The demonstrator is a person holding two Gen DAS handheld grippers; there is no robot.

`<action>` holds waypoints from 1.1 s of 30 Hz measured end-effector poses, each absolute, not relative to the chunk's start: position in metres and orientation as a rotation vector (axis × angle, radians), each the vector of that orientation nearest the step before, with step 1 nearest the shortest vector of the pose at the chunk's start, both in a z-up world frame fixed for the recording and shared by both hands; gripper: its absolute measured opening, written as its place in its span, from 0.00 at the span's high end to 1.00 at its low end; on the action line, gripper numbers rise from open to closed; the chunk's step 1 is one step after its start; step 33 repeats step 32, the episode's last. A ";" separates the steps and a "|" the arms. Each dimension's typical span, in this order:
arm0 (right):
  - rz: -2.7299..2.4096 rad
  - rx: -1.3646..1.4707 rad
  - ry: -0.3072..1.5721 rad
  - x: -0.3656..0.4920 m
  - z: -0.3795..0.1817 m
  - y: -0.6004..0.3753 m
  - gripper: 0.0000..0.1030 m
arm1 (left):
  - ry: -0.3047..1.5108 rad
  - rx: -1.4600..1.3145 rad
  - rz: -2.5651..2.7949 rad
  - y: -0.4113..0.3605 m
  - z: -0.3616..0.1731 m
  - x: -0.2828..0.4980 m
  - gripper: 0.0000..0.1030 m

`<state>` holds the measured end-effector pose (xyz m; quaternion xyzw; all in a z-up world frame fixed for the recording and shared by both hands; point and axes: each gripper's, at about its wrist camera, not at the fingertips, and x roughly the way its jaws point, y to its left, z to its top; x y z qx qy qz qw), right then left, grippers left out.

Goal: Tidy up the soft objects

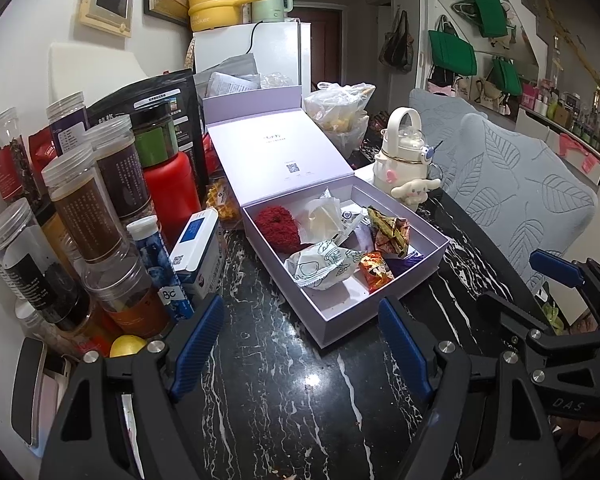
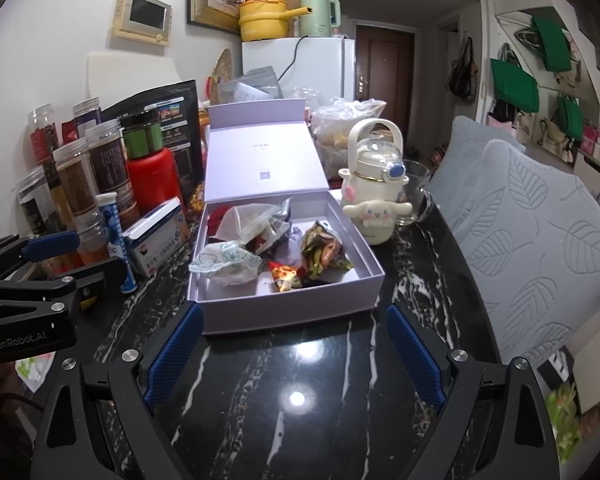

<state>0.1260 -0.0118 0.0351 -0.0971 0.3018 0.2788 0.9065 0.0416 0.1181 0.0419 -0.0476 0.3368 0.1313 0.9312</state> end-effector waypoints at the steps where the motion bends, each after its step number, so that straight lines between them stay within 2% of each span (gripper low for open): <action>1: 0.574 -0.201 0.622 0.126 0.035 -0.012 0.09 | 0.689 -0.094 0.267 0.118 0.042 0.042 0.23; 33: 0.560 -0.208 0.616 0.124 0.037 -0.014 0.09 | 0.692 -0.099 0.250 0.116 0.041 0.041 0.23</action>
